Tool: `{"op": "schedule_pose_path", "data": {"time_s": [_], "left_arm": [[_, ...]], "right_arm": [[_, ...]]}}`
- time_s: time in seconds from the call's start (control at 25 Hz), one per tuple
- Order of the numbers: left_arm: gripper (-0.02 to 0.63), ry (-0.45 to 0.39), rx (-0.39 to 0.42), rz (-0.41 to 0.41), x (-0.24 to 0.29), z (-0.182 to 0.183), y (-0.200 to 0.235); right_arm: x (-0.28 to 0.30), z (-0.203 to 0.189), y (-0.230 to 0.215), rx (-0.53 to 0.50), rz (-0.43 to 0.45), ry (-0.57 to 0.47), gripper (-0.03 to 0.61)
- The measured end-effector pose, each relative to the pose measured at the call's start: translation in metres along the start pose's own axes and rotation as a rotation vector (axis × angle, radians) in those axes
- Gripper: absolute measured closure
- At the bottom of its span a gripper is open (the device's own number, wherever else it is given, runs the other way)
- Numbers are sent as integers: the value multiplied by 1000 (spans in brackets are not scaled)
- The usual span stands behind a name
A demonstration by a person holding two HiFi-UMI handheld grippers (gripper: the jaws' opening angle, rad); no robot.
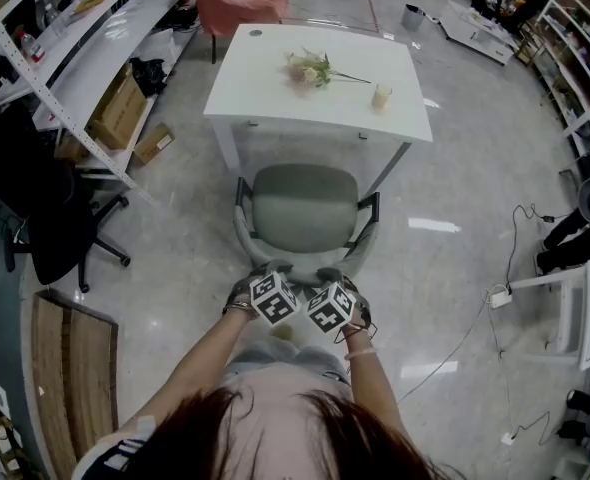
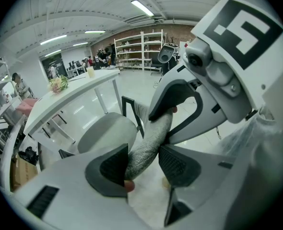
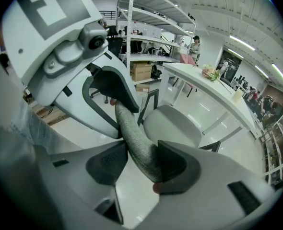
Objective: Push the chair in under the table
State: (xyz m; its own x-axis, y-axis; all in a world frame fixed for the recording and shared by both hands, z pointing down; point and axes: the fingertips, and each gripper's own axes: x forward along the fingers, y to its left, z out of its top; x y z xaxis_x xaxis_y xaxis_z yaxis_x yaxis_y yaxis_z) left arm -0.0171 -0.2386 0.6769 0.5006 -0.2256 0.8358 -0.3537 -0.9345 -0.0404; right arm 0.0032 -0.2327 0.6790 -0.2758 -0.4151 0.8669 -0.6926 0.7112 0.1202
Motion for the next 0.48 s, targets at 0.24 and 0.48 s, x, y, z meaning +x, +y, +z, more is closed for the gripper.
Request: {"op": "schedule_pose_path", "data": {"time_s": [0.24, 0.48], "left_arm": [[413, 0, 5, 0, 2, 3, 12], [413, 3, 5, -3, 7, 8, 18]], "right_arm": [[5, 7, -8, 3, -2, 0, 379], [8, 8, -16, 0, 1, 1, 379]]}}
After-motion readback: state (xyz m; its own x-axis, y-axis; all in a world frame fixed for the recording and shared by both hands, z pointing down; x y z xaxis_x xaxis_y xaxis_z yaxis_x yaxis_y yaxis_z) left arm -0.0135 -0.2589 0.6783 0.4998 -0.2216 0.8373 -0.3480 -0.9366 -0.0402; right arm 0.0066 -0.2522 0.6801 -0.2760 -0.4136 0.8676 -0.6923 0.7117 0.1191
